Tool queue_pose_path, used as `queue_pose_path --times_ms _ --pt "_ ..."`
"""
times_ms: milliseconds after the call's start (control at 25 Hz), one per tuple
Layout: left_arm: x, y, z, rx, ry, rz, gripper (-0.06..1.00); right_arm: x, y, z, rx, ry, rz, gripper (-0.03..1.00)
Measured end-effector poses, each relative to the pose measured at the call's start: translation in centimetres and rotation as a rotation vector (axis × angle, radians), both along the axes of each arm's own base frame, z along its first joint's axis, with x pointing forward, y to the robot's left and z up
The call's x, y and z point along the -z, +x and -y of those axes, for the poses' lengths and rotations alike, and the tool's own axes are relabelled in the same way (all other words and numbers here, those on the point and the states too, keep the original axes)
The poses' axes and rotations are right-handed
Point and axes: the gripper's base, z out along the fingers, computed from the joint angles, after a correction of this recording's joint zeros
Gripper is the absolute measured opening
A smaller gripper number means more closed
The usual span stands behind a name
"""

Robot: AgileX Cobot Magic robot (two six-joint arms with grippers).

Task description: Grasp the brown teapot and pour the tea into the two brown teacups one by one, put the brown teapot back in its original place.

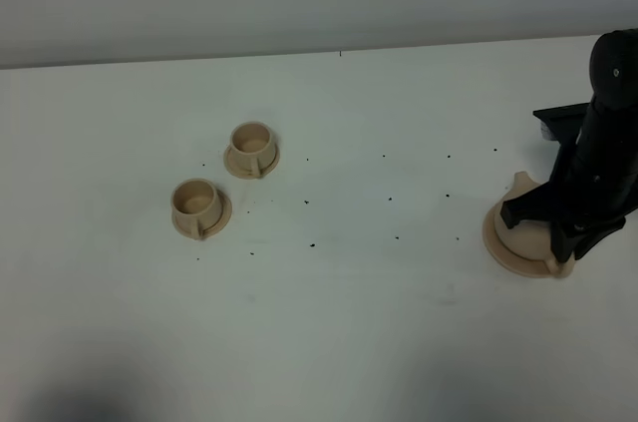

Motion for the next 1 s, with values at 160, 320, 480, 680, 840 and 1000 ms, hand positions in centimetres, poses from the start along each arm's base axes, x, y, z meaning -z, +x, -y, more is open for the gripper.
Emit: queue_pose_path --times_ms 160,320,480,680,840,1000 --pt "0.0 0.0 0.0 0.000 0.000 0.000 0.23 -0.5 0.0 0.1 -0.008 -0.003 0.021 0.11" --pt "0.0 0.0 0.0 0.000 0.000 0.000 0.23 -1.1 -0.1 0.1 -0.014 0.002 0.039 0.11" --pt "0.0 0.0 0.0 0.000 0.000 0.000 0.23 -1.5 -0.1 0.1 -0.023 0.007 0.050 0.11" --pt "0.0 0.0 0.0 0.000 0.000 0.000 0.23 -1.6 -0.1 0.1 -0.083 0.009 0.055 0.11" --pt "0.0 0.0 0.0 0.000 0.000 0.000 0.23 -1.6 -0.3 0.1 -0.228 0.027 0.043 0.11" --pt "0.0 0.0 0.0 0.000 0.000 0.000 0.23 -1.6 -0.7 0.1 -0.434 0.039 0.018 0.11"
